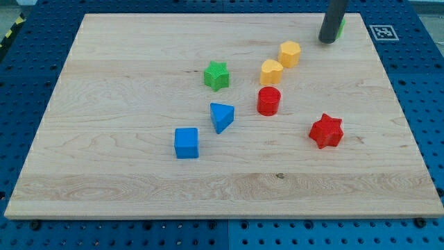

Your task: Push the red star to the bottom left side of the board

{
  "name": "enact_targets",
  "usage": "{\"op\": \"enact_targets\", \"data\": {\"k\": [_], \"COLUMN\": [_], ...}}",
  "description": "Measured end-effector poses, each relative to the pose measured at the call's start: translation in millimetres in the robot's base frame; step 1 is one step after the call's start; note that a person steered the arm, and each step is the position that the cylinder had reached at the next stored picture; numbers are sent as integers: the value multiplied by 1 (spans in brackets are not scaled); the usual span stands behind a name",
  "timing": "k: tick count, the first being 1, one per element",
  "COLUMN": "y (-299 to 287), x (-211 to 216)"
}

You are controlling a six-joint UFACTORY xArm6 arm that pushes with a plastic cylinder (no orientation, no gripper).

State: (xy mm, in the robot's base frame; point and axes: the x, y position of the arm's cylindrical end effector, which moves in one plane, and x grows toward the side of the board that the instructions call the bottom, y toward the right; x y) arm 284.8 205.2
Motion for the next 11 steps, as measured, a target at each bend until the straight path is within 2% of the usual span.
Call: {"op": "enact_targets", "data": {"k": [3,4,7,11], "y": [-2,-10,-59,-44], "x": [149,183,229,274]}}
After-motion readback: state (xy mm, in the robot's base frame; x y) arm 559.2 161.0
